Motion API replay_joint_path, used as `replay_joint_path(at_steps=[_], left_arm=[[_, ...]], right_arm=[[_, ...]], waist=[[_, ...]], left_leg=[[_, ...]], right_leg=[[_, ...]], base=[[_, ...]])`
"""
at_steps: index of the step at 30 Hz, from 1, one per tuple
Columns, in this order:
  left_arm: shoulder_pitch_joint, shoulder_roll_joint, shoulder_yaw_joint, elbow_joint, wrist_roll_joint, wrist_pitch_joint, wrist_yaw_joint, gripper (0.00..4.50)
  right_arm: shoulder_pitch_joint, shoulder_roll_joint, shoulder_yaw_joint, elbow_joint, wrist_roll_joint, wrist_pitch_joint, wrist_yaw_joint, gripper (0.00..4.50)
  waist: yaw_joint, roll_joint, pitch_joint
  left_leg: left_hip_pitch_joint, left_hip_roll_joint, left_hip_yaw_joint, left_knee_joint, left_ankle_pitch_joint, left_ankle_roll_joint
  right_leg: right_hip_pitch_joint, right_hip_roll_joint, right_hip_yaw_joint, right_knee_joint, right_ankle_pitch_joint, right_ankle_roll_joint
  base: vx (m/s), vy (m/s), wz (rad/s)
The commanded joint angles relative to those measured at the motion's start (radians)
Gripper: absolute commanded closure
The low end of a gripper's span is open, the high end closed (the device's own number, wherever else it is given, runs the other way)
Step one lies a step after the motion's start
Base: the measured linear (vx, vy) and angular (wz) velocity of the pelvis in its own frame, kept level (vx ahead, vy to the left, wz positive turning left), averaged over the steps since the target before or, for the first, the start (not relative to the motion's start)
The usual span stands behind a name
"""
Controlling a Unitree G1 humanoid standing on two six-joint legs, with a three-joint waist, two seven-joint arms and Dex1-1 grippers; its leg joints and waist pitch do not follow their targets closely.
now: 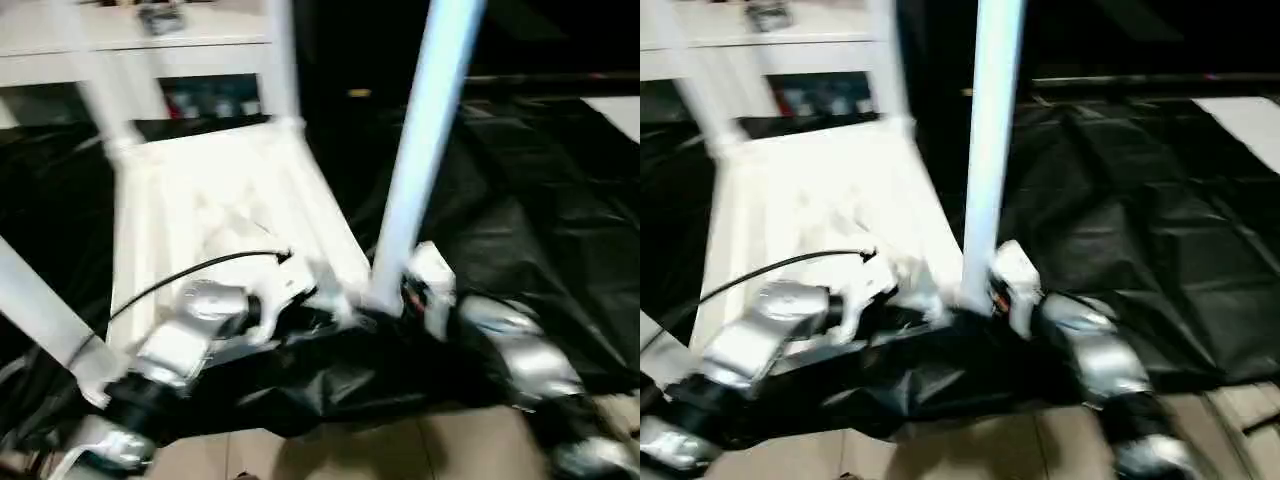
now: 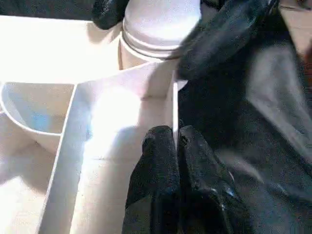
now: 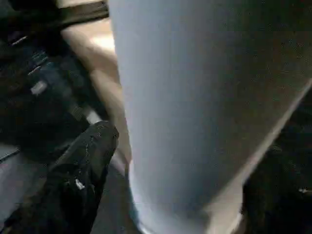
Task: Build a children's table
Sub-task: Rotate leg to tighten
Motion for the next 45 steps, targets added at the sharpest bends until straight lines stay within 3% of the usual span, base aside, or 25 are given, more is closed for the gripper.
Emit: replay_joint_path(at_steps=[1, 7, 13, 18, 21, 23, 25, 28, 29, 31, 32, 37, 42, 45], left_arm=[[-0.027, 0.006, -0.023, -0.012, -0.018, -0.023, -0.044, 4.50], [-0.057, 0.007, -0.018, 0.025, -0.014, -0.034, -0.049, 4.50], [-0.060, -0.023, 0.000, 0.025, -0.015, -0.011, -0.004, 4.50], [-0.060, -0.111, 0.052, 0.032, -0.011, 0.049, 0.163, 4.50], [-0.052, -0.177, 0.058, 0.032, 0.003, 0.083, 0.256, 4.50], [-0.048, -0.205, 0.061, 0.029, 0.009, 0.097, 0.297, 4.50], [-0.043, -0.235, 0.067, 0.019, 0.010, 0.114, 0.336, 4.50], [-0.027, -0.268, 0.056, -0.006, 0.007, 0.123, 0.362, 4.50], [-0.024, -0.271, 0.052, -0.010, 0.005, 0.121, 0.358, 4.50], [-0.022, -0.270, 0.049, -0.015, 0.005, 0.121, 0.355, 4.50], [-0.022, -0.264, 0.049, -0.018, 0.005, 0.121, 0.354, 4.50], [-0.024, -0.222, 0.049, -0.007, 0.011, 0.096, 0.321, 4.50], [-0.022, -0.160, 0.033, -0.008, 0.006, 0.063, 0.232, 4.50], [-0.027, -0.108, 0.022, -0.011, -0.003, 0.050, 0.152, 4.50]], right_arm=[[0.023, -0.010, 0.048, -0.038, 0.025, 0.035, 0.093, 0.87], [0.020, -0.010, 0.047, -0.051, 0.039, 0.064, 0.110, 1.27], [0.012, 0.022, 0.035, -0.048, 0.047, 0.103, 0.064, 1.64], [-0.049, 0.136, -0.046, 0.113, -0.012, 0.141, -0.257, 1.86], [-0.085, 0.221, -0.101, 0.214, -0.029, 0.126, -0.466, 1.90], [-0.097, 0.256, -0.123, 0.240, -0.031, 0.121, -0.537, 1.90], [-0.106, 0.288, -0.129, 0.260, -0.042, 0.114, -0.592, 1.92], [-0.125, 0.329, -0.102, 0.298, -0.099, 0.072, -0.675, 1.92], [-0.126, 0.336, -0.097, 0.301, -0.096, 0.064, -0.660, 1.92], [-0.130, 0.344, -0.104, 0.300, -0.078, 0.060, -0.642, 1.37], [-0.131, 0.344, -0.109, 0.296, -0.071, 0.061, -0.635, 1.23], [-0.128, 0.304, -0.077, 0.254, -0.078, 0.048, -0.535, 0.81], [-0.085, 0.222, -0.014, 0.137, -0.043, 0.041, -0.298, 0.81], [-0.031, 0.127, 0.024, 0.004, 0.023, 0.075, -0.100, 0.81]], waist=[[0.000, -0.003, -0.053], [0.003, -0.005, -0.053], [0.004, -0.010, -0.055], [-0.005, -0.007, -0.050], [-0.026, -0.010, -0.049], [-0.032, -0.010, -0.049], [-0.031, -0.010, -0.050], [-0.031, -0.010, -0.050], [-0.034, -0.010, -0.051], [-0.035, -0.009, -0.052], [-0.036, -0.018, -0.052], [-0.033, -0.007, -0.052], [-0.029, -0.001, -0.055], [-0.014, -0.001, -0.056]], left_leg=[[0.012, 0.028, -0.002, -0.074, -0.300, 0.039], [0.014, 0.026, -0.001, -0.074, -0.307, 0.022], [0.009, 0.026, -0.002, -0.073, -0.275, 0.025], [0.008, 0.022, -0.004, -0.075, -0.298, -0.003], [0.003, 0.017, -0.011, -0.078, -0.338, -0.022], [-0.002, 0.017, -0.014, -0.080, -0.335, -0.018], [0.007, 0.015, -0.013, -0.076, -0.349, -0.013], [0.005, 0.016, -0.010, -0.076, -0.329, -0.004], [-0.001, 0.015, -0.011, -0.077, -0.321, -0.007], [0.004, 0.016, -0.010, -0.077, -0.335, 0.002], [0.000, 0.017, -0.009, -0.078, -0.327, 0.007], [0.002, 0.018, -0.008, -0.078, -0.324, 0.012], [0.002, 0.019, -0.008, -0.077, -0.312, 0.023], [0.006, 0.022, -0.005, -0.074, -0.279, 0.045]], right_leg=[[0.044, -0.038, 0.035, -0.070, -0.256, -0.227], [0.041, -0.040, 0.037, -0.075, -0.299, -0.214], [0.044, -0.040, 0.037, -0.071, -0.271, -0.215], [0.039, -0.044, 0.034, -0.078, -0.361, -0.195], [0.040, -0.045, 0.029, -0.088, -0.452, -0.148], [0.042, -0.043, 0.027, -0.089, -0.461, -0.133], [0.034, -0.043, 0.027, -0.097, -0.487, -0.126], [0.032, -0.041, 0.030, -0.097, -0.460, -0.133], [0.036, -0.041, 0.028, -0.094, -0.449, -0.136], [0.033, -0.039, 0.029, -0.094, -0.437, -0.136], [0.036, -0.038, 0.029, -0.093, -0.418, -0.140], [0.037, -0.037, 0.030, -0.088, -0.370, -0.158], [0.043, -0.037, 0.032, -0.083, -0.307, -0.180], [0.049, -0.033, 0.032, -0.074, -0.223, -0.209]], base=[[0.000, 0.000, 0.00], [0.000, 0.000, 0.00], [0.000, 0.000, 0.00], [0.000, 0.000, 0.00], [0.000, 0.000, 0.00], [0.000, 0.000, 0.00], [0.000, 0.000, 0.00], [0.000, 0.000, 0.00], [0.000, 0.000, 0.00], [0.000, 0.000, 0.00], [0.000, 0.000, 0.00], [0.000, 0.000, 0.00], [0.000, 0.000, 0.00], [0.000, 0.000, 0.00]])
